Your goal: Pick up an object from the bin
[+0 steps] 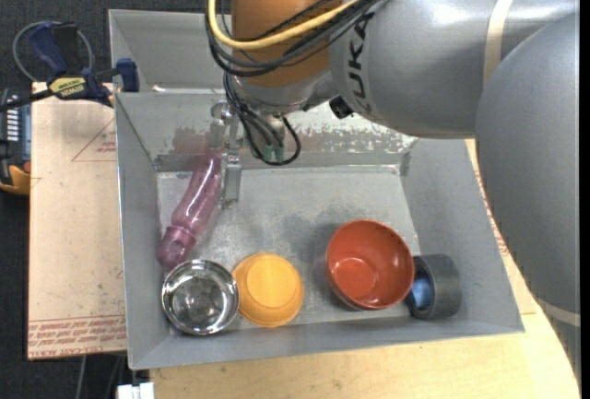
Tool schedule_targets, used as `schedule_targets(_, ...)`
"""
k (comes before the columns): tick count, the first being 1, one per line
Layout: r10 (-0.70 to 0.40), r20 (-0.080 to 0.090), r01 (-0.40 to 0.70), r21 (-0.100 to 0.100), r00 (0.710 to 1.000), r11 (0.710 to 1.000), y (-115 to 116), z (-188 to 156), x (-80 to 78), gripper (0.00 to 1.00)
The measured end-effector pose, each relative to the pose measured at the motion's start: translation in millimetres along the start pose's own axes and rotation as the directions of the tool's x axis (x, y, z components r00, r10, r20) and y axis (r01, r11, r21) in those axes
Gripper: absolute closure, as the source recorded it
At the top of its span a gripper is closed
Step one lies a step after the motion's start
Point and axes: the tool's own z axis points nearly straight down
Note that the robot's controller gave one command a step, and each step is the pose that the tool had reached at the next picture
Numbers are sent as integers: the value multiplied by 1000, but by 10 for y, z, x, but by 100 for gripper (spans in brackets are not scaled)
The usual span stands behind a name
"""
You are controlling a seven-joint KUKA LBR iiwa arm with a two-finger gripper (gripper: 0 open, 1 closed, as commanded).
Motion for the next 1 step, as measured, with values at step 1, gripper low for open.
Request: schedule_targets(1, 5, 8, -5, -1, 1000, 1000, -15, -52, -18, 0)
